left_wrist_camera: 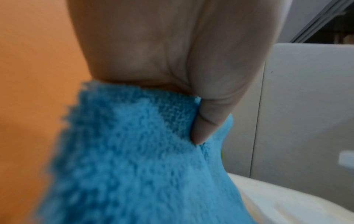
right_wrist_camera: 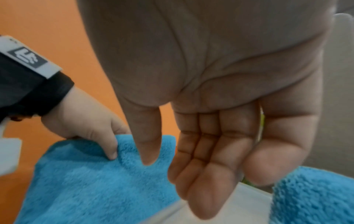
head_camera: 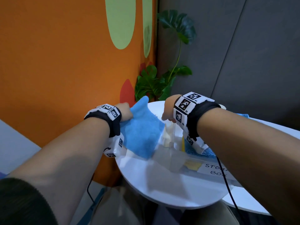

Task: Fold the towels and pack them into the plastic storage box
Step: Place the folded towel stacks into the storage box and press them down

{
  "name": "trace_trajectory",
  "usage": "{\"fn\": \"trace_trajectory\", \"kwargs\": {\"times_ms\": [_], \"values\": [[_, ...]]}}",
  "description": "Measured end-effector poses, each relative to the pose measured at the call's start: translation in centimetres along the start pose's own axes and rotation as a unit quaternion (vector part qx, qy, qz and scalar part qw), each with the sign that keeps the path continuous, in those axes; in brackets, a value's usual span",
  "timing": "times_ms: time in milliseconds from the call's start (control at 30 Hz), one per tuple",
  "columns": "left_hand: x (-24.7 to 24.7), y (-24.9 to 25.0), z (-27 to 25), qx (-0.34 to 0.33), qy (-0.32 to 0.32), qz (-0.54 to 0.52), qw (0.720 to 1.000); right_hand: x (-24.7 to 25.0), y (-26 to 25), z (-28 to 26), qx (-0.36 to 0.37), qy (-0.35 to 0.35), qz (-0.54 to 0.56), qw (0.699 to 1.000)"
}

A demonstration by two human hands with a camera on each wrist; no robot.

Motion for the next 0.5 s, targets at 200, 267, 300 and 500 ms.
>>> {"fn": "trace_trajectory", "kwargs": {"times_ms": [200,267,300,500], "values": [[7.0,2.2,-1.1,-0.071,0.079,-0.160,0.981,0.9,1.9,-1.1,-0.043,0.133,0.017,0.990],[9.2,3.1,-1.8,-0.085,0.089,-0.262,0.957,1.6,2.7,-2.0,-0.083,0.137,0.102,0.982],[10.2,3.5,-2.1,-0.087,0.094,-0.308,0.943,1.9,3.2,-2.3,-0.093,0.136,0.144,0.976],[14.1,7.0,-4.5,-0.090,0.043,-0.568,0.817,3.4,5.9,-4.4,-0.171,0.176,0.321,0.915]]}}
Point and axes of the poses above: each hand's wrist, its own z-axis towards the middle knuckle, its own x-axis out of the back of the hand, y = z × x, the point moved 2 cm from there along z, towards the middle knuckle, and after that the axes turned 13 degrees about y, right-handed, at the moved point
